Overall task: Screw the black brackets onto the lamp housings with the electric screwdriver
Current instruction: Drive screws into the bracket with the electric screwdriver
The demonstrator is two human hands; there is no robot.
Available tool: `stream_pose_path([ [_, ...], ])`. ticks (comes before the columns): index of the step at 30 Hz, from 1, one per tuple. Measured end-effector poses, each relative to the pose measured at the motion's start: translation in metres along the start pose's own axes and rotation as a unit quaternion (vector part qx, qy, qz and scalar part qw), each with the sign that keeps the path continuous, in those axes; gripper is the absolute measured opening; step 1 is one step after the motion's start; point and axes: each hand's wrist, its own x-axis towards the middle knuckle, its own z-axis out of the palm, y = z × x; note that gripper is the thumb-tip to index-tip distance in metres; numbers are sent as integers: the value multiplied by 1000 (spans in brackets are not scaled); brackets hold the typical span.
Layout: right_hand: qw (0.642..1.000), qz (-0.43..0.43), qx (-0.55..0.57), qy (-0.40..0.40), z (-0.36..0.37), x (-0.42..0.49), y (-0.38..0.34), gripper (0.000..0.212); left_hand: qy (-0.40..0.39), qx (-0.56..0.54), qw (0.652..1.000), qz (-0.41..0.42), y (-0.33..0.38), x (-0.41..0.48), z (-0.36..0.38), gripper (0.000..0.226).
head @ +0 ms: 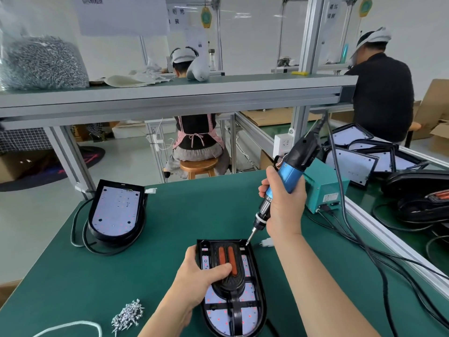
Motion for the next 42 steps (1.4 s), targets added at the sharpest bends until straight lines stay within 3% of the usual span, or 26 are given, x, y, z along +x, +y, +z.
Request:
stream_pose_path([
  [20,997,18,-33,-67,-1,-6,20,16,-8,-15,1000,11,1,-2,1,58],
  [42,997,13,-43,-69,2,-5,22,17,0,-15,1000,12,4,-2,2,58],
])
